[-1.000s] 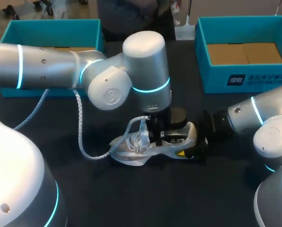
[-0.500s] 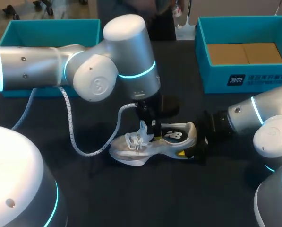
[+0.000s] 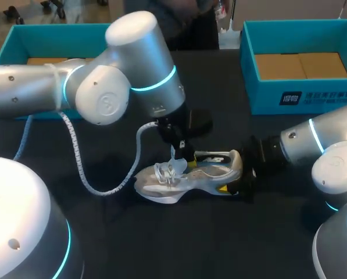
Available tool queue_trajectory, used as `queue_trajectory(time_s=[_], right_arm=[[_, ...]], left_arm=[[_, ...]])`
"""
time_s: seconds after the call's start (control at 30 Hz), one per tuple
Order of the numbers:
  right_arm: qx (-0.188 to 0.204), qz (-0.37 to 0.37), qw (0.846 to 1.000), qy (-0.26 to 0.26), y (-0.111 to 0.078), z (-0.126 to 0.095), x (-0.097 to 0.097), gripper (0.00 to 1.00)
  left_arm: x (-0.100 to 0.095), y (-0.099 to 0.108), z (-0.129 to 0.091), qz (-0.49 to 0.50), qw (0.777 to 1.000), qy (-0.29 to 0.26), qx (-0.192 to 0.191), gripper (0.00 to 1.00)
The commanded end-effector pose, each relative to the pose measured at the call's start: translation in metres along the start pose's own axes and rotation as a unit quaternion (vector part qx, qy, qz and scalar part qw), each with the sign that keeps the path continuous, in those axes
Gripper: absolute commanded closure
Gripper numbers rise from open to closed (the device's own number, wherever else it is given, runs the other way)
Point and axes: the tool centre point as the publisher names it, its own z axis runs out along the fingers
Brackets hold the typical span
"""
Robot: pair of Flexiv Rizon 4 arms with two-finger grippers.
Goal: Take the shoe out of the shoebox, open the shoe tongue, remove and reinsert the insole, then place the shoe into the shoebox
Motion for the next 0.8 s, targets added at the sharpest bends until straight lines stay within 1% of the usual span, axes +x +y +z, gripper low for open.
queue_trajectory(time_s=[0.03, 0.23, 0.37, 0.4, 0.57, 0.7, 0.8], right_arm=[[0.002, 0.0, 1.0, -0.001, -0.001, 0.003, -0.001, 1.0], [0.002, 0.0, 1.0, -0.001, -0.001, 0.003, -0.001, 1.0], [0.002, 0.0, 1.0, -0.001, -0.001, 0.003, -0.001, 1.0], [0.002, 0.0, 1.0, -0.001, -0.001, 0.003, -0.001, 1.0], [0.002, 0.0, 1.0, -0.001, -0.001, 0.003, -0.001, 1.0], [0.002, 0.0, 1.0, -0.001, -0.001, 0.003, -0.001, 1.0], [0.002, 0.0, 1.0, -0.001, -0.001, 0.003, -0.001, 1.0]], left_arm=[[0.004, 0.011, -0.006, 0.0, 1.0, 0.0, 0.026, 1.0], [0.008, 0.003, -0.005, -0.004, 0.999, 0.012, 0.048, 1.0], [0.013, -0.004, -0.012, -0.017, 0.997, 0.012, 0.07, 1.0], [0.013, -0.005, -0.014, -0.028, 0.997, 0.004, 0.068, 1.0], [0.017, -0.019, -0.021, -0.047, 0.995, -0.016, 0.089, 1.0], [0.017, -0.034, -0.023, -0.042, 0.993, -0.016, 0.111, 1.0], [0.021, -0.04, -0.023, -0.039, 0.992, -0.018, 0.122, 1.0]])
